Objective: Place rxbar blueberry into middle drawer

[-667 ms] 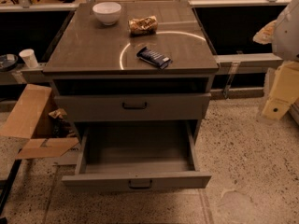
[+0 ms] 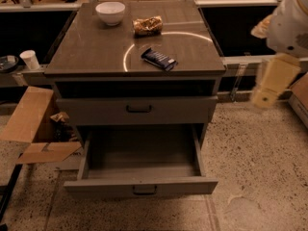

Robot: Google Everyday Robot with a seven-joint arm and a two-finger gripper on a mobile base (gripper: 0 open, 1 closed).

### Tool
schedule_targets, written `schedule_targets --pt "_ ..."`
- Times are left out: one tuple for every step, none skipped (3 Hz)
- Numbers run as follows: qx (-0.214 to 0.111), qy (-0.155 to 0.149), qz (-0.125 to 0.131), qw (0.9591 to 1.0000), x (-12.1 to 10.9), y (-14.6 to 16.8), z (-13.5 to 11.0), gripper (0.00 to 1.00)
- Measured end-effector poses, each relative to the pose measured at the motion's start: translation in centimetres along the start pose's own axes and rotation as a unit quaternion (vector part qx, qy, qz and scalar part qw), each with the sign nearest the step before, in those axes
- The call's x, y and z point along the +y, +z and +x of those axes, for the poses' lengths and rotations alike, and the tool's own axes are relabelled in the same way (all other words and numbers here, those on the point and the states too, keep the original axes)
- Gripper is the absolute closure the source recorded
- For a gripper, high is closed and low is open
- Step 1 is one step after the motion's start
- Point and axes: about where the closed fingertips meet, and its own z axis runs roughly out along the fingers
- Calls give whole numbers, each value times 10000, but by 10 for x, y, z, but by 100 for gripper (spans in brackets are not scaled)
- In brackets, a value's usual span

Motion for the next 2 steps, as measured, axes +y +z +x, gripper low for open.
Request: schedule_targets --pt "-426 192 175 9988 -46 29 -32 0" --pt "-1053 556 207 9927 -90 65 -66 0"
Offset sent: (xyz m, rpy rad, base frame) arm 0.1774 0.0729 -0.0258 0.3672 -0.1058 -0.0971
